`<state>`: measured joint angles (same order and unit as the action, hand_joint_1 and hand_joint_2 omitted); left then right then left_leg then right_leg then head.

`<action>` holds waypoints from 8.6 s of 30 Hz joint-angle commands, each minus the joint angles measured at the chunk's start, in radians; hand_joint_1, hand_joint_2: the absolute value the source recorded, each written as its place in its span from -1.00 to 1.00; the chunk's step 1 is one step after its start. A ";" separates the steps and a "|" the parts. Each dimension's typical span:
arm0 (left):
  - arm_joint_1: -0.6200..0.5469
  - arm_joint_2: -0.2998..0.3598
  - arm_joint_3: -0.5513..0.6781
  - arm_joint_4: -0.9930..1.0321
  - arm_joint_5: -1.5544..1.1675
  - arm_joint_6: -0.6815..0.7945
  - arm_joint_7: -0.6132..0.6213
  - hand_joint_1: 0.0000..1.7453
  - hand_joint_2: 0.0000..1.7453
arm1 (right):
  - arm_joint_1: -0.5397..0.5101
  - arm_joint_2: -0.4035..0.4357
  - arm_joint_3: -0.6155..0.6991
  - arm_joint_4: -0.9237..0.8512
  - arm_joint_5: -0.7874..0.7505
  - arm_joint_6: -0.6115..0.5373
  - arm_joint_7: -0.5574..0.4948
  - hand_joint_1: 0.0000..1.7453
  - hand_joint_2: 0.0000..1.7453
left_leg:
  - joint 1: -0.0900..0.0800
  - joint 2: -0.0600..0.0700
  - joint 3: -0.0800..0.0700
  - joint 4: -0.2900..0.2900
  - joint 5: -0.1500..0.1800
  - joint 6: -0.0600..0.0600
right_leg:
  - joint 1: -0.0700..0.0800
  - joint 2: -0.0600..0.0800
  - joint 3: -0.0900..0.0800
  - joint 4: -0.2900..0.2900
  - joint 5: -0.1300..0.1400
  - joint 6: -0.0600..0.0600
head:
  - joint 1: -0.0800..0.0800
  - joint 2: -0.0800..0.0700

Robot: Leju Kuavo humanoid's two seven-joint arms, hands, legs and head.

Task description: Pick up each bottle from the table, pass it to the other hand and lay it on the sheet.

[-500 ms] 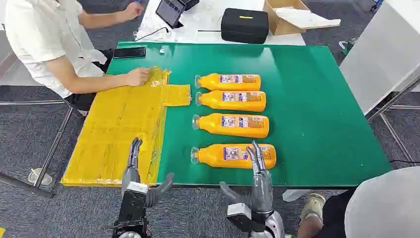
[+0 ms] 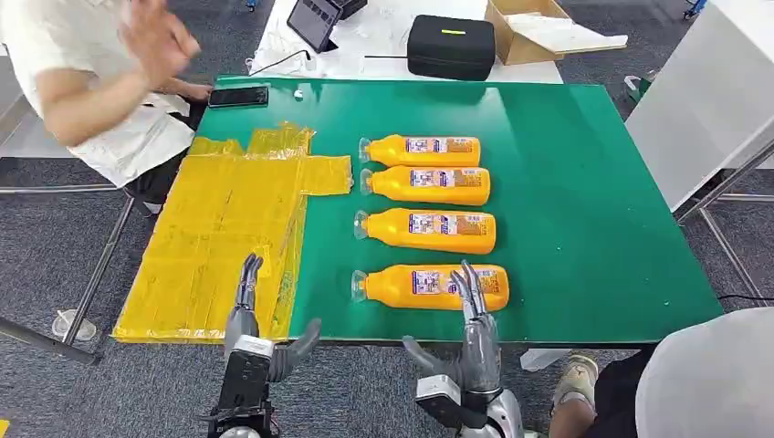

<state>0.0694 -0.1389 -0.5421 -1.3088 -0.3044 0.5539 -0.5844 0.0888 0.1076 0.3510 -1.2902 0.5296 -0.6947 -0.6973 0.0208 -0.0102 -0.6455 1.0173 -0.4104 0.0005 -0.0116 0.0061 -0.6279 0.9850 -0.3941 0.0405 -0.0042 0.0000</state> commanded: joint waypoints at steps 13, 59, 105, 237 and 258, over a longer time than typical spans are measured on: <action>-0.036 0.008 -0.007 0.031 0.006 -0.015 -0.019 -1.00 1.00 | -0.085 -0.068 -0.104 0.089 0.242 0.000 0.141 -1.00 1.00 | -0.001 0.000 0.004 -0.001 -0.001 0.001 | 0.000 -0.001 0.004 -0.001 -0.001 -0.001 | 0.000 0.000; -0.052 -0.007 -0.046 0.027 -0.049 -0.092 0.018 -1.00 1.00 | -0.358 -0.237 0.010 0.383 0.601 0.289 0.542 -1.00 1.00 | -0.001 0.002 0.005 0.000 0.000 0.001 | -0.001 0.000 0.004 0.000 0.000 0.000 | 0.000 0.000; 0.001 -0.019 0.017 -0.045 0.218 -0.126 0.012 -1.00 1.00 | -0.157 -0.180 -0.051 0.211 0.241 0.372 0.392 1.00 1.00 | 0.000 0.000 0.024 -0.001 -0.007 0.002 | 0.001 0.001 0.022 -0.003 -0.003 -0.002 | 0.000 0.000; -0.478 0.071 0.268 0.861 -0.842 -0.102 0.178 -1.00 1.00 | -0.178 0.027 0.140 0.137 -0.312 0.112 -0.001 -1.00 1.00 | 0.000 0.003 0.010 -0.001 -0.005 0.000 | 0.000 0.005 0.009 -0.001 -0.003 0.000 | 0.000 0.000; -0.445 0.070 0.246 0.819 -0.722 -0.166 0.098 -1.00 1.00 | -0.184 0.017 0.147 0.163 -0.318 0.103 -0.001 -1.00 1.00 | -0.001 0.002 0.017 -0.001 -0.005 0.001 | 0.000 0.004 0.016 -0.001 -0.004 0.000 | 0.000 0.000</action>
<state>-0.3966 -0.0759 -0.2438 -0.5409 -1.0418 0.3975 -0.4769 -0.0602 0.1511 0.4765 -1.1856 0.2125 -0.5806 -0.6977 0.0210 -0.0107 -0.6329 1.0171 -0.4146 0.0005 -0.0116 0.0083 -0.6148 0.9850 -0.3982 0.0415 -0.0042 0.0000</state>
